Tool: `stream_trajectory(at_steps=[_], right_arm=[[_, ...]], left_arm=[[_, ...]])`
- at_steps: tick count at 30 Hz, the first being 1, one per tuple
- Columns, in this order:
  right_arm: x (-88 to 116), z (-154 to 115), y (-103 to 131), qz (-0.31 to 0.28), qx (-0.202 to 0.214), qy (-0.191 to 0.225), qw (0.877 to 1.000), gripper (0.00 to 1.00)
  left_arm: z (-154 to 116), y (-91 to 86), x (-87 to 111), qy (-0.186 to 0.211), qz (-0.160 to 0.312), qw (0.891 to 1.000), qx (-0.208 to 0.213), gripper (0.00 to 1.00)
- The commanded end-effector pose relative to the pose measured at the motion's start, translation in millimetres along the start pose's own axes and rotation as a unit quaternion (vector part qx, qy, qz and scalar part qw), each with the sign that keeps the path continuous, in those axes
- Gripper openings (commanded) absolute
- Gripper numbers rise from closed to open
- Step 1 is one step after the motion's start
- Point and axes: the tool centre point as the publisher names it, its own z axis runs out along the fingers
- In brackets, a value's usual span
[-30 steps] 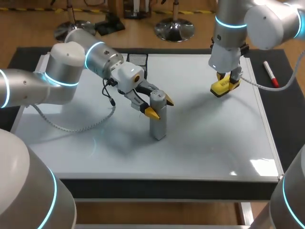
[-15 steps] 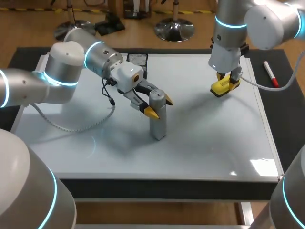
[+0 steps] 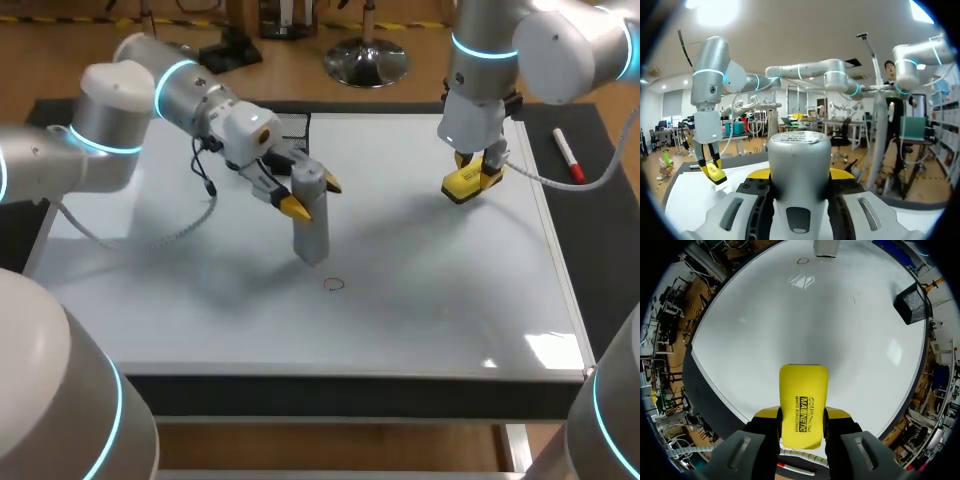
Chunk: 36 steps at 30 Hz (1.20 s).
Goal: Pick up the inspection probe, press it on each red-marked spot on the whiteboard one by one, put down the probe, pick up the eraser, and wipe off all the red marks.
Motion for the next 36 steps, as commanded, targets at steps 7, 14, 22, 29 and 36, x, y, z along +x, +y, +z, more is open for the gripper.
stream_trajectory(at_steps=[7,14,22,29,36], right_arm=[[-1,-1,-1,-0.001,0.001,0.002,1.0,0.0],[-1,-1,-1,-0.001,0.001,0.002,1.0,0.0],[-1,-1,-1,-0.001,0.001,0.002,1.0,0.0],[-1,-1,-1,-0.001,0.001,0.002,1.0,0.0],[-1,-1,-1,-0.001,0.001,0.002,1.0,0.0]], left_arm=[[-59,-19.9,5.9,-0.012,0.009,1.0,-0.024,0.0],[-96,-22.1,10.0,-0.019,0.001,0.999,-0.045,0.0],[-135,-26.4,15.5,-0.027,0.0,0.998,-0.061,0.0],[-168,-27.0,16.1,-0.039,-0.005,0.997,-0.07,0.0],[-197,-18.0,21.2,-0.056,-0.01,0.996,-0.066,0.0]])
